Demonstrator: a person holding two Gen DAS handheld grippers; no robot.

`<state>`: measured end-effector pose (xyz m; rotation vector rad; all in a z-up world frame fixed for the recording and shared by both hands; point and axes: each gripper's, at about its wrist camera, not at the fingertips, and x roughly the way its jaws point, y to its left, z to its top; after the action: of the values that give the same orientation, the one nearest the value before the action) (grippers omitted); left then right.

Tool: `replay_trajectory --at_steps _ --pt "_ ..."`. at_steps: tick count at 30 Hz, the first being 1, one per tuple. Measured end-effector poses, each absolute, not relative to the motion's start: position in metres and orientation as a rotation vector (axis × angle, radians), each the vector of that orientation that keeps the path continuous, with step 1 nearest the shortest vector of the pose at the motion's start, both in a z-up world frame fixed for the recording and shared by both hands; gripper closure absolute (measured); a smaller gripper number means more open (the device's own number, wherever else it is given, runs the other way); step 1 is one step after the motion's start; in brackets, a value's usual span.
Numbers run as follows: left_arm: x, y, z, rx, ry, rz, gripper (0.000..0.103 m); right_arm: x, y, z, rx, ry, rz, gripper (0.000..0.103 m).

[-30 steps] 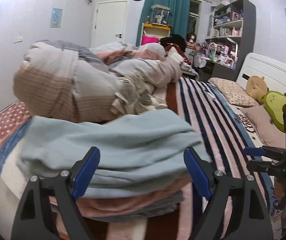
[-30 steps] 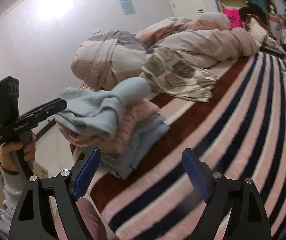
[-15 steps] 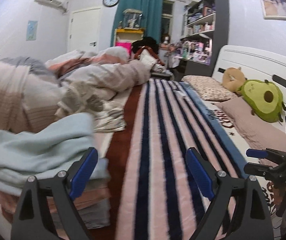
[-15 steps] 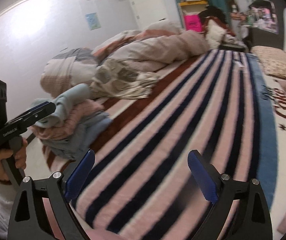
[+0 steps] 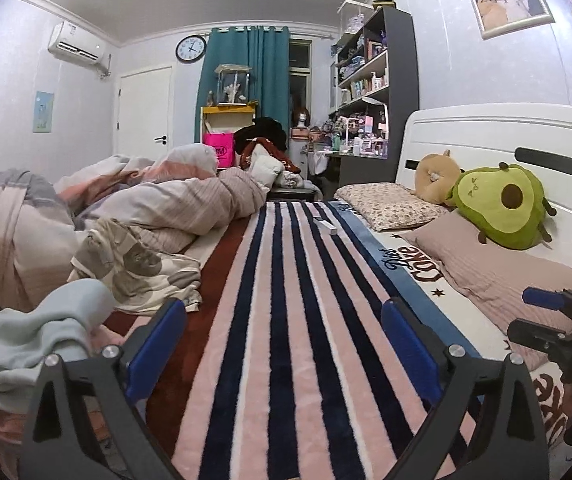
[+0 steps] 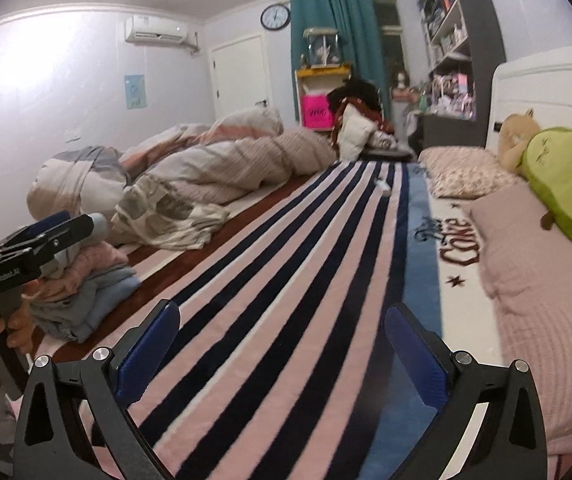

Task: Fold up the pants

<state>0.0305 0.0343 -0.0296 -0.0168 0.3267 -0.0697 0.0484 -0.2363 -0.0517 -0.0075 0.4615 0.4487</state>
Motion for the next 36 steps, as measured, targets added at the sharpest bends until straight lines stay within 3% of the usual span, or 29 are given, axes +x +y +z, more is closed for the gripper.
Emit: replay_trajectory --at_steps 8,36 --pt "0.030 0.033 -0.032 -0.032 0.325 -0.054 0.001 0.039 -0.241 -0.047 -0.009 0.420 0.448 0.001" --pt "0.020 0.034 -0.032 -0.019 0.284 -0.041 0.001 0.032 -0.238 -0.039 -0.006 0.406 0.467 0.001"
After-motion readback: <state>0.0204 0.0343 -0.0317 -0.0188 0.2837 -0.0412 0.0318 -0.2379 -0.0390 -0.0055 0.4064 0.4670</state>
